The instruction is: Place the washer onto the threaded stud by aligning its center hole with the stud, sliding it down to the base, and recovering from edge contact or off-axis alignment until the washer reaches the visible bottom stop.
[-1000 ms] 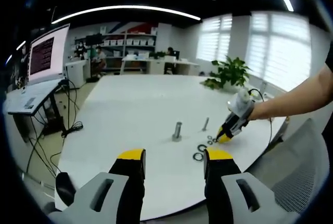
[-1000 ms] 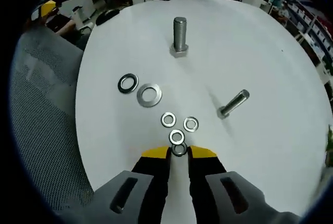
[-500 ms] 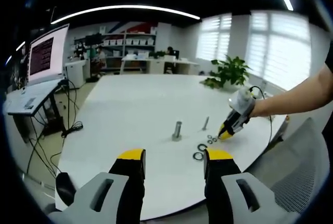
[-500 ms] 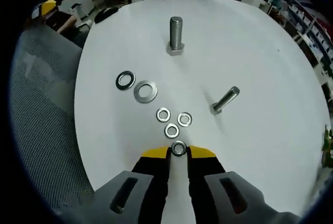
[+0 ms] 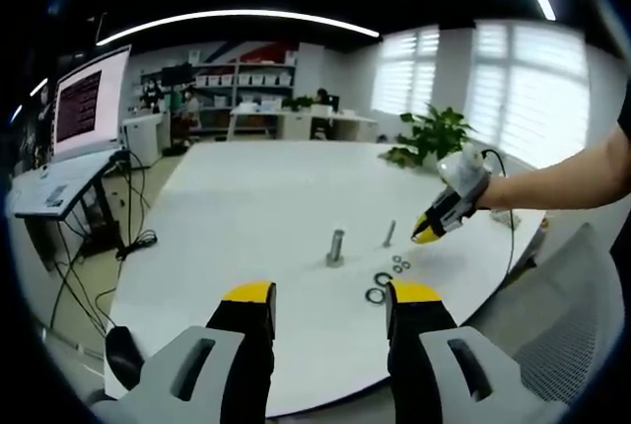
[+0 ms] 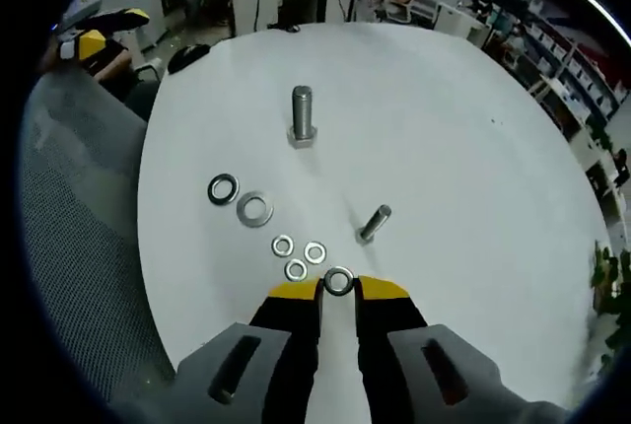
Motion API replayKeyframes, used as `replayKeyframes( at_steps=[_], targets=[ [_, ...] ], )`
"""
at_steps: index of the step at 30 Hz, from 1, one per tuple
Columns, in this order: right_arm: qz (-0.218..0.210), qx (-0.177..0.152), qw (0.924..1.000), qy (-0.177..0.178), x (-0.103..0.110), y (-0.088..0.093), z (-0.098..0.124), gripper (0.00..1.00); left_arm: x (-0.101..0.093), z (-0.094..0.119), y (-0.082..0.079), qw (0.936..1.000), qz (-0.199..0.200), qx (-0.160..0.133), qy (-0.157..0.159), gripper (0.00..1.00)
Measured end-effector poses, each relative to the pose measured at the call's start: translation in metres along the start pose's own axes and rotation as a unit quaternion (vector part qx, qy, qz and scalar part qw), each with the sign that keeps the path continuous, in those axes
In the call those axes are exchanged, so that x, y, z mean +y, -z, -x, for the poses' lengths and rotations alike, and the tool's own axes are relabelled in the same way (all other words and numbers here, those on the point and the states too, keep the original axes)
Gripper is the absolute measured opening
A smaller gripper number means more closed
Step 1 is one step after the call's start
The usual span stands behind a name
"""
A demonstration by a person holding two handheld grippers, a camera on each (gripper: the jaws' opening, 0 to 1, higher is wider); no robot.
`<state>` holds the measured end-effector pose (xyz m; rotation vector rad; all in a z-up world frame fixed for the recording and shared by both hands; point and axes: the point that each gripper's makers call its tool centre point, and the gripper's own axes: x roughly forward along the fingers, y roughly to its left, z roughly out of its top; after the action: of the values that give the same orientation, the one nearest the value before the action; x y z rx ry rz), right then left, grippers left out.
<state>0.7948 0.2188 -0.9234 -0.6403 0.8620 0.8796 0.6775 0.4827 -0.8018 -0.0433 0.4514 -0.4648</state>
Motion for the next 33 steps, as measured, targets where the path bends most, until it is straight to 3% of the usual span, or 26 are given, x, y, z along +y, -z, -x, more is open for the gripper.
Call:
replayKeyframes(
  at_steps=[5,13,19,22,33],
  targets=[
    [0.010,-0.024,0.9994,0.021,-0.004,-0.011,0.005,0.14,0.000,0.000,-0.001,1.0000,0.001,-0.002,0.001,0.43],
    [0.025,-0.033,0.9983,0.041,-0.008,-0.021,0.007,0.14,-0.001,0.000,-0.001,1.0000,0.001,-0.005,0.003,0.42],
    [0.009,-0.045,0.9974,0.055,-0.017,-0.029,0.006,0.14,-0.002,0.000,-0.001,1.0000,0.003,-0.003,0.006,0.41],
    [-0.022,-0.056,0.9964,0.060,-0.023,-0.035,0.006,0.14,-0.001,0.001,-0.004,0.9999,-0.005,-0.010,0.001,0.42],
    [0.000,-0.041,0.9972,0.063,-0.026,-0.043,-0.005,0.14,-0.003,0.000,-0.001,1.0000,-0.001,-0.001,0.007,0.41]
  ],
)
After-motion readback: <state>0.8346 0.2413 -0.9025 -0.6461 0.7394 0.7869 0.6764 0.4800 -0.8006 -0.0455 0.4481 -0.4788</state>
